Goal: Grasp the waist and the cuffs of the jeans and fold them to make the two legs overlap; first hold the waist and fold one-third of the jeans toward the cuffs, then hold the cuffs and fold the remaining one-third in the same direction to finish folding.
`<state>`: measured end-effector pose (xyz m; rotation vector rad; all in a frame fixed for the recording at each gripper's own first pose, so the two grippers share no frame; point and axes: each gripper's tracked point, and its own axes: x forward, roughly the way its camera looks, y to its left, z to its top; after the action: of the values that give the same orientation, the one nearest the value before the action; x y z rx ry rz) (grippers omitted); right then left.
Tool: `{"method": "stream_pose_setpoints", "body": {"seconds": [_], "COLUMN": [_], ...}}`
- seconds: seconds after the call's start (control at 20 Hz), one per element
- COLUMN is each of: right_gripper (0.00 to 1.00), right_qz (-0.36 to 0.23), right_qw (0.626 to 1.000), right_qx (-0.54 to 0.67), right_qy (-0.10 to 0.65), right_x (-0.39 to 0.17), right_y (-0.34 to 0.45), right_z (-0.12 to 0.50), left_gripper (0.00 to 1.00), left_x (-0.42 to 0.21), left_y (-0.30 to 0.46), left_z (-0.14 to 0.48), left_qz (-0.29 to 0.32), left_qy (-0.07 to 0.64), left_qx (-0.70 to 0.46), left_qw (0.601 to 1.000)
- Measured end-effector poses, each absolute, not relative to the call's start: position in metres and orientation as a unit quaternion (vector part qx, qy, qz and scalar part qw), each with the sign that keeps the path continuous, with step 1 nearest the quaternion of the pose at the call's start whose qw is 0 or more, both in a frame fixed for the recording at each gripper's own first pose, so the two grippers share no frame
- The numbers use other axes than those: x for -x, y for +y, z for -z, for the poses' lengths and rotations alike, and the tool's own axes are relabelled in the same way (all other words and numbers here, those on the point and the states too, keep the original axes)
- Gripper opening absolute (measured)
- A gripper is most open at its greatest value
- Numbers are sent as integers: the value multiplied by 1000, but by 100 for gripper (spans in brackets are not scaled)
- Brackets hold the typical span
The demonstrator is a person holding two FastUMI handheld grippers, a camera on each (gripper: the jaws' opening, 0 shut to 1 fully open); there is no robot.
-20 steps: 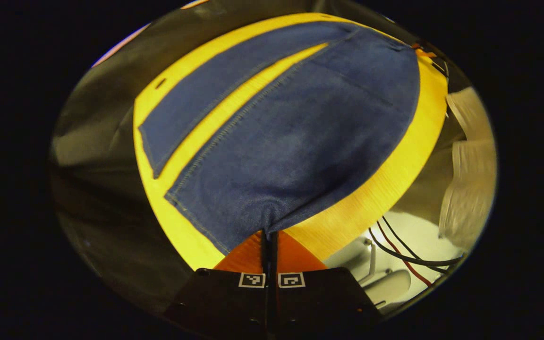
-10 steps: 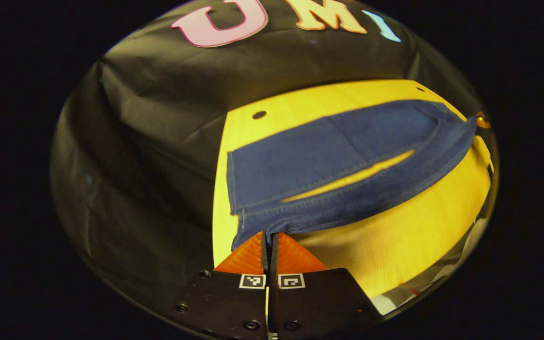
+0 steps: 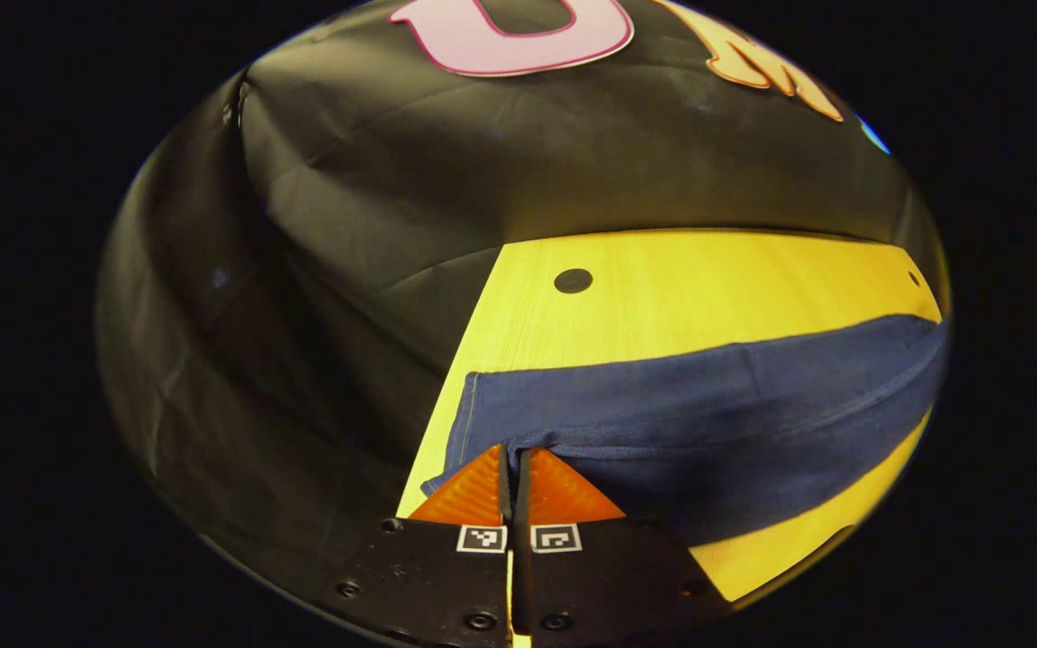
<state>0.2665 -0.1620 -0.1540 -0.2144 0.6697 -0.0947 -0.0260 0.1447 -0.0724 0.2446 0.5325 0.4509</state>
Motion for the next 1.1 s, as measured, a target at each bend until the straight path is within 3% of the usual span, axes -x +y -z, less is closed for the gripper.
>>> {"method": "stream_pose_setpoints", "body": {"seconds": [0.3,0.5,0.6,0.65,0.7,0.85,1.0,1.05,1.1], "right_gripper": [0,4,14,12,34,100,98,94,98], "right_qz": [25,12,3,13,26,57,106,122,135], "right_qw": [916,923,926,927,931,944,945,943,939], "right_qx": [87,30,-17,-33,-44,-75,-85,-82,-83], "right_qy": [391,384,377,372,361,317,298,300,305], "right_x": [-321,-325,-326,-325,-323,-308,-270,-257,-244], "right_y": [-172,-174,-172,-175,-183,-214,-264,-283,-301], "right_z": [233,226,219,215,211,179,160,162,165], "left_gripper": [0,0,0,16,24,94,95,95,95], "left_x": [30,29,26,24,25,25,21,23,22], "left_y": [144,146,143,135,129,129,129,129,129], "left_z": [67,68,65,58,46,17,25,25,25], "left_qz": [-237,-239,-232,-226,-226,-262,-250,-249,-246], "left_qy": [287,265,239,224,205,155,133,131,127], "left_qx": [-122,-112,-77,-52,-36,-44,-25,-19,-11], "left_qw": [920,927,940,947,952,951,959,959,961]}}
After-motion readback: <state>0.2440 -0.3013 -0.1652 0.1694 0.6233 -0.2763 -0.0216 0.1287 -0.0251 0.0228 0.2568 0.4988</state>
